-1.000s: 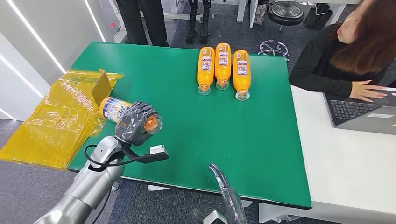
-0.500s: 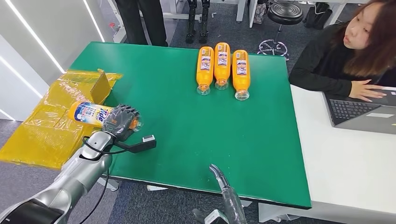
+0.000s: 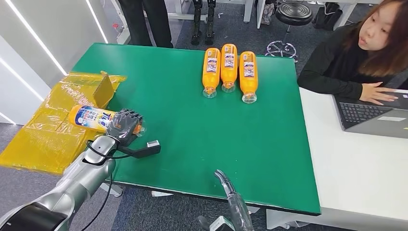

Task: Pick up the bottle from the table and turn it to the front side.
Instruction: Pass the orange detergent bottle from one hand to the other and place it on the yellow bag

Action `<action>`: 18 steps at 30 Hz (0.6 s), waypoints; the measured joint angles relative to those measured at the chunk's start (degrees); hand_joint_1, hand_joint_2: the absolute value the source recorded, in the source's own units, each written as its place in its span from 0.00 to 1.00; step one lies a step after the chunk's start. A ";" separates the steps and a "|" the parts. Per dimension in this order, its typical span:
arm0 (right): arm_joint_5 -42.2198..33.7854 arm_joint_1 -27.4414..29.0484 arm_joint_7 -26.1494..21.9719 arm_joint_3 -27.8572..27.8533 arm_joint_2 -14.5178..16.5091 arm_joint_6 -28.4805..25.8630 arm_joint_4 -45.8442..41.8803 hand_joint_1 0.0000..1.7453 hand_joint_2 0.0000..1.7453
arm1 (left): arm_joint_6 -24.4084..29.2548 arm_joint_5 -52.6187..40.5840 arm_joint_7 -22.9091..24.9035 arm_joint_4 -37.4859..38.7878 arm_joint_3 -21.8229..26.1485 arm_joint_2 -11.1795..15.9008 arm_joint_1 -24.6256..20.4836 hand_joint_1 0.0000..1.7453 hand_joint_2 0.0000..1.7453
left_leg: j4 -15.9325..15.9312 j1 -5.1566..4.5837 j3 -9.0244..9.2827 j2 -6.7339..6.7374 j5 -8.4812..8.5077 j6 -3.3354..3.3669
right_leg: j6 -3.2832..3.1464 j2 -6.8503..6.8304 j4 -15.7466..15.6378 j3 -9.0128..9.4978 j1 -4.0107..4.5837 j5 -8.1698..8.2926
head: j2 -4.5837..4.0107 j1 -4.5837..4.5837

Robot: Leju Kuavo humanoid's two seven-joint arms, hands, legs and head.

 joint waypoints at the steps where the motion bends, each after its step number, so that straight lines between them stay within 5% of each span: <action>1: 0.28 -0.04 0.26 -0.01 0.07 0.21 0.00 0.00 1.00 | -0.42 -0.29 0.44 0.14 -0.18 -0.14 -0.18 0.94 1.00 | 0.00 0.00 0.00 0.00 0.00 0.00 | 0.00 0.00 0.00 0.00 0.00 0.00 | 0.00 0.00; 2: 0.51 -0.07 0.46 -0.02 0.16 0.42 0.00 0.00 1.00 | -0.89 -0.47 0.76 0.27 -0.34 -0.30 -0.36 0.91 1.00 | 0.00 0.00 0.00 0.00 0.00 0.00 | 0.00 0.00 0.00 0.00 0.00 0.00 | 0.00 0.00; 6: 1.75 -0.11 1.38 -0.27 0.80 0.90 -0.04 0.00 1.00 | -2.79 -1.41 2.30 1.02 -0.68 -1.19 -1.58 0.08 1.00 | 0.00 0.00 0.00 0.00 0.00 0.00 | 0.00 -0.01 0.00 0.01 0.00 0.00 | 0.00 0.00; 7: 2.10 -0.06 1.56 -0.40 0.90 0.90 -0.08 0.00 1.00 | -3.21 -1.72 2.84 1.21 -0.71 -1.44 -1.93 0.00 1.00 | 0.00 0.00 0.00 -0.01 0.00 0.00 | 0.00 -0.01 0.00 0.02 0.00 0.00 | 0.00 0.00; 18: 5.20 1.43 3.61 -3.08 1.47 1.14 -1.80 0.00 1.00 | -9.83 -4.48 10.16 2.60 -1.48 -3.66 -4.77 0.00 1.00 | 0.01 0.00 0.00 0.00 0.00 0.00 | 0.00 -0.01 0.00 0.02 0.00 0.01 | 0.00 0.00</action>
